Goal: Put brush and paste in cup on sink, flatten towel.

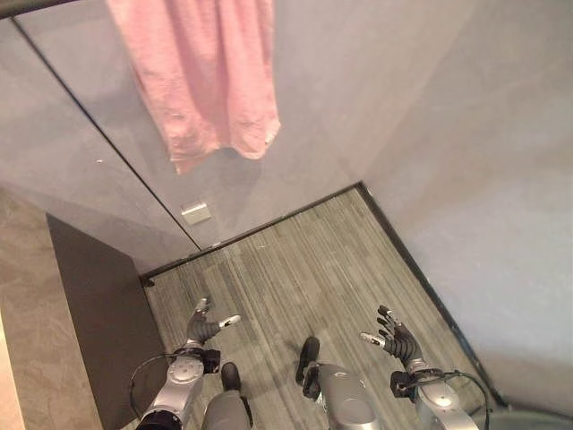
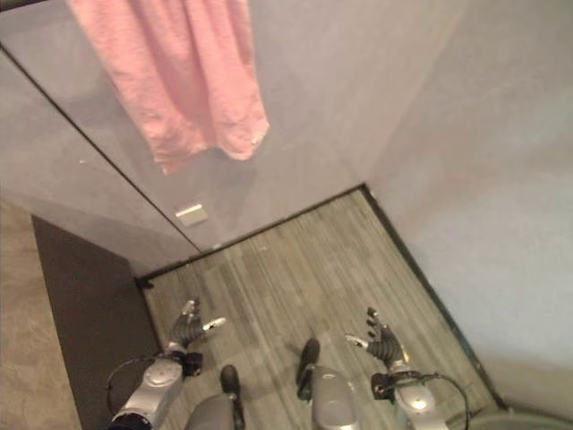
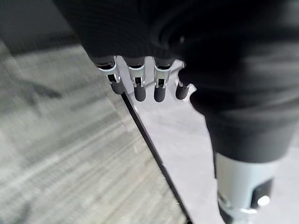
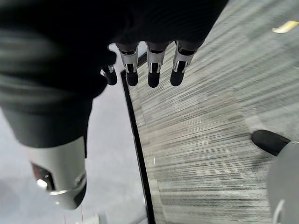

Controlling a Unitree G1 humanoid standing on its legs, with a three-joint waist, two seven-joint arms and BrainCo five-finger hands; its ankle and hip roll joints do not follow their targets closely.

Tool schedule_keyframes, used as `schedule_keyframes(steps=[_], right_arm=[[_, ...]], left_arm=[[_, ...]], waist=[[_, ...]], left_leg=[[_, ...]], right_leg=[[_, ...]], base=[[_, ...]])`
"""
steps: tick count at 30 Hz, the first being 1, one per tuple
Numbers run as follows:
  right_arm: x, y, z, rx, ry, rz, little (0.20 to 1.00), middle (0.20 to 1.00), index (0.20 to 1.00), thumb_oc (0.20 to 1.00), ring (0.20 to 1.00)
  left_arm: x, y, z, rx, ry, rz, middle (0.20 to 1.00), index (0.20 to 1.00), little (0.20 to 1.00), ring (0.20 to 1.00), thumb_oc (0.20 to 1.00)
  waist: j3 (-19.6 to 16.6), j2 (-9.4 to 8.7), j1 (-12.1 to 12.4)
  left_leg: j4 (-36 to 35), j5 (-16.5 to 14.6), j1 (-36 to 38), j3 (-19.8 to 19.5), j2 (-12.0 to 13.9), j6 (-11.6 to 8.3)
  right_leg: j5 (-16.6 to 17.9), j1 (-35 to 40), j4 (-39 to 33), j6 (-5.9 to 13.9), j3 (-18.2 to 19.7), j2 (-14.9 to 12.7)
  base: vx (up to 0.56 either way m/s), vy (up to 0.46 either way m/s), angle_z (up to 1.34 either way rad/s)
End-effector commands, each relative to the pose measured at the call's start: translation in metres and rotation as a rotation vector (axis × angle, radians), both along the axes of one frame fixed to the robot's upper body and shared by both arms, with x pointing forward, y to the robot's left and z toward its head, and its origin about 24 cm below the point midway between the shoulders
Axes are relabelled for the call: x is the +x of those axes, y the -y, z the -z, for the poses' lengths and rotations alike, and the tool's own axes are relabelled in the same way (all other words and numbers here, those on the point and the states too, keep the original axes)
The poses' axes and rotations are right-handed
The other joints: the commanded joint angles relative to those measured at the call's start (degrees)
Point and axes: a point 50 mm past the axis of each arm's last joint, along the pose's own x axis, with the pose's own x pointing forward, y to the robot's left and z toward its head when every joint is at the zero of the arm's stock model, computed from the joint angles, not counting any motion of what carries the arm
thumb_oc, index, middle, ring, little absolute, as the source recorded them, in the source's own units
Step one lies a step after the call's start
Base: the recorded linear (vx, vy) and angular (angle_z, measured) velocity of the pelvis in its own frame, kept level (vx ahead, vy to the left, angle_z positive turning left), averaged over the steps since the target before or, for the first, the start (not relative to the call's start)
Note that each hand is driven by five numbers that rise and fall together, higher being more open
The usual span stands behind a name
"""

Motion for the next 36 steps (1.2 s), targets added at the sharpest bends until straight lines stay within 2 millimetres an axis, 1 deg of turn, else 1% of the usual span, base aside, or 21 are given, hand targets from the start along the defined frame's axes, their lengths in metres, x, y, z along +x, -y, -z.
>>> schedule_keyframes(steps=[1,2,4,8,11,12,14,17,18,19,20,21,23,26,28,30,31,32,33,35,36], right_arm=[[0.02,-0.005,-0.023,-0.016,0.131,-0.044,1.0,1.0,1.0,1.0,1.0],[0.021,0.0,-0.026,0.001,0.146,-0.028,1.0,1.0,1.0,1.0,1.0],[0.019,0.002,-0.027,0.001,0.147,-0.033,1.0,1.0,1.0,1.0,1.0],[0.015,0.004,-0.022,0.007,0.124,-0.018,1.0,1.0,1.0,1.0,1.0],[0.015,0.004,-0.021,0.014,0.116,-0.015,1.0,1.0,1.0,1.0,1.0],[0.014,0.002,-0.019,0.012,0.106,-0.034,1.0,1.0,1.0,1.0,1.0],[0.012,0.002,-0.016,0.006,0.092,-0.044,1.0,1.0,1.0,1.0,1.0],[0.009,0.007,-0.015,0.011,0.09,-0.021,1.0,1.0,1.0,1.0,1.0],[0.009,0.006,-0.014,0.018,0.087,-0.021,1.0,1.0,1.0,1.0,1.0],[0.012,0.002,-0.011,0.03,0.079,-0.01,1.0,1.0,1.0,1.0,1.0],[0.012,0.002,-0.011,0.03,0.079,-0.01,1.0,1.0,1.0,1.0,1.0],[0.017,0.0,-0.013,0.045,0.092,0.006,1.0,1.0,1.0,1.0,1.0],[0.018,-0.005,-0.01,0.067,0.089,0.023,1.0,1.0,1.0,1.0,1.0],[0.027,-0.011,-0.018,0.058,0.134,0.003,1.0,1.0,1.0,1.0,1.0],[0.029,-0.012,-0.022,0.058,0.158,-0.004,1.0,1.0,1.0,1.0,1.0],[0.035,-0.011,-0.027,0.047,0.181,-0.002,1.0,1.0,1.0,1.0,1.0],[0.037,-0.011,-0.029,0.045,0.191,-0.002,1.0,1.0,1.0,1.0,1.0],[0.043,-0.012,-0.036,0.039,0.223,-0.009,1.0,1.0,1.0,1.0,1.0],[0.043,-0.012,-0.036,0.039,0.223,-0.009,1.0,1.0,1.0,1.0,1.0],[0.045,-0.01,-0.044,0.029,0.262,-0.012,1.0,1.0,1.0,1.0,1.0],[0.046,-0.008,-0.045,0.03,0.261,-0.023,1.0,1.0,1.0,1.0,1.0]], left_arm=[[0.017,-0.014,-0.024,0.029,0.123,0.009,1.0,1.0,1.0,1.0,1.0],[0.02,-0.015,-0.027,0.018,0.14,0.004,1.0,1.0,1.0,1.0,1.0],[0.019,-0.017,-0.029,0.006,0.15,-0.007,1.0,1.0,1.0,1.0,1.0],[0.02,-0.019,-0.033,-0.009,0.167,-0.025,1.0,1.0,1.0,1.0,1.0],[0.019,-0.025,-0.034,-0.01,0.176,-0.061,1.0,1.0,1.0,1.0,1.0],[0.015,-0.03,-0.032,-0.006,0.167,-0.082,1.0,1.0,1.0,1.0,1.0],[0.008,-0.035,-0.027,-0.001,0.144,-0.106,1.0,1.0,1.0,1.0,1.0],[0.0,-0.035,-0.024,0.008,0.129,-0.093,1.0,1.0,1.0,1.0,1.0],[-0.001,-0.036,-0.025,0.011,0.13,-0.079,1.0,1.0,1.0,1.0,1.0],[-0.001,-0.036,-0.029,0.034,0.139,-0.044,1.0,1.0,1.0,1.0,1.0],[-0.001,-0.036,-0.029,0.034,0.139,-0.044,1.0,1.0,1.0,1.0,1.0],[-0.001,-0.038,-0.032,0.054,0.146,-0.029,1.0,1.0,1.0,1.0,1.0],[-0.005,-0.035,-0.029,0.097,0.129,0.02,1.0,1.0,1.0,1.0,1.0],[-0.004,-0.033,-0.034,0.15,0.149,0.075,1.0,1.0,1.0,1.0,1.0],[-0.003,-0.03,-0.037,0.151,0.168,0.096,1.0,1.0,1.0,1.0,1.0],[0.002,-0.024,-0.042,0.154,0.195,0.131,1.0,1.0,1.0,1.0,1.0],[0.004,-0.023,-0.044,0.154,0.208,0.137,1.0,1.0,1.0,1.0,1.0],[0.008,-0.022,-0.049,0.162,0.237,0.146,1.0,1.0,1.0,1.0,1.0],[0.008,-0.022,-0.049,0.162,0.237,0.146,1.0,1.0,1.0,1.0,1.0],[0.013,-0.02,-0.056,0.173,0.272,0.15,1.0,1.0,1.0,1.0,1.0],[0.011,-0.015,-0.053,0.16,0.264,0.16,1.0,1.0,1.0,1.0,1.0]], waist=[[-0.3,-1.97,0.9],[0.1,-2.88,1.4],[0.7,-3.54,2.4],[1.2,-4.2,3.3],[1.2,-4.58,4.6],[0.6,-4.05,5.8],[-0.4,-2.53,7.0],[-1.1,-1.25,7.4],[-1.2,-1.16,7.8],[-1.3,-1.4,8.5],[-1.4,-1.36,8.5],[-1.3,-1.61,8.4],[-1.5,-1.19,8.0],[-1.4,0.6,7.2],[-2.3,0.9,6.5],[-3.1,1.11,6.9],[-3.3,1.16,7.0],[-3.8,0.66,6.8],[-3.7,0.69,6.8],[-4.0,-0.54,6.6],[-4.7,-1.4,7.2]], left_leg=[[10.9,0.7,2.8,2.4,-4.6,-1.38],[20.8,3.9,-1.1,4.0,-3.1,-2.97],[28.2,6.7,-3.4,5.8,0.0,-4.0],[28.4,7.5,-6.4,8.1,3.5,-3.2],[20.3,6.4,-10.0,6.3,4.3,-2.46],[10.3,7.3,-10.3,3.3,4.6,-2.47],[-0.5,13.1,-11.0,0.0,5.8,-3.47],[-5.3,16.3,-10.8,3.3,6.1,-4.12],[-3.8,15.5,-10.2,2.9,5.4,-3.81],[1.4,11.9,-9.9,2.2,2.9,-1.71],[1.4,12.0,-10.1,2.2,2.9,-1.69],[4.2,9.1,-9.6,1.7,1.2,0.05],[4.8,6.9,-6.8,3.3,-0.8,2.33],[4.0,5.3,-3.4,3.5,-2.1,4.34],[2.8,4.7,-1.0,3.0,-3.4,4.54],[2.6,3.5,-0.1,2.6,-2.9,3.53],[2.7,3.0,0.1,2.1,-2.5,2.98],[3.3,1.9,0.9,0.9,-2.4,2.05],[3.3,1.8,0.9,0.9,-2.3,2.05],[5.3,0.2,1.1,-0.2,-2.3,1.58],[4.8,0.7,1.8,-0.9,-1.4,0.74]], right_leg=[[12.8,1.1,-12.5,7.99,4.0,-2.0],[11.7,3.0,-13.3,6.18,3.2,-1.4],[10.5,5.6,-14.7,4.72,2.4,0.0],[9.0,7.9,-16.1,4.11,2.6,0.9],[8.1,9.3,-17.3,5.18,3.5,0.7],[6.8,10.3,-17.2,5.66,5.1,1.0],[4.9,11.5,-16.3,5.91,6.0,1.9],[2.2,14.2,-13.5,6.41,6.7,1.7],[1.6,14.1,-11.9,6.3,7.5,1.5],[1.4,13.5,-4.2,6.82,8.8,-0.7],[1.5,13.3,-4.2,6.81,8.9,-0.6],[3.4,11.6,1.3,7.44,9.8,-2.1],[8.2,9.2,10.3,9.0,11.0,-4.4],[10.5,5.0,19.0,9.16,12.0,-3.7],[8.9,4.2,14.6,8.58,11.3,-3.6],[8.1,6.7,4.3,8.3,6.0,-8.4],[8.9,7.1,0.4,8.61,5.6,-9.8],[12.1,7.7,-7.9,9.93,8.2,-11.4],[12.1,7.8,-7.9,9.93,8.1,-11.4],[12.5,8.3,-10.1,10.83,12.1,-10.9],[12.4,9.0,-10.2,11.21,11.1,-9.4]], base=[[0.3,-0.185,0.26],[0.31,-0.197,0.29],[0.27,-0.168,0.26],[0.17,-0.031,-0.02],[0.25,0.152,-0.09],[0.39,0.33,-0.23],[0.39,0.347,-0.43],[0.33,0.3,-0.46],[0.36,0.412,-0.41],[0.24,0.292,-0.5],[0.25,0.349,-0.49],[0.16,0.255,-0.25],[0.23,0.375,0.03],[0.2,0.269,0.08],[0.22,0.087,0.16],[0.2,-0.088,0.21],[0.26,-0.264,0.16],[0.19,-0.204,0.22],[0.22,-0.246,0.27],[0.2,-0.21,0.56],[0.23,-0.26,0.86]])
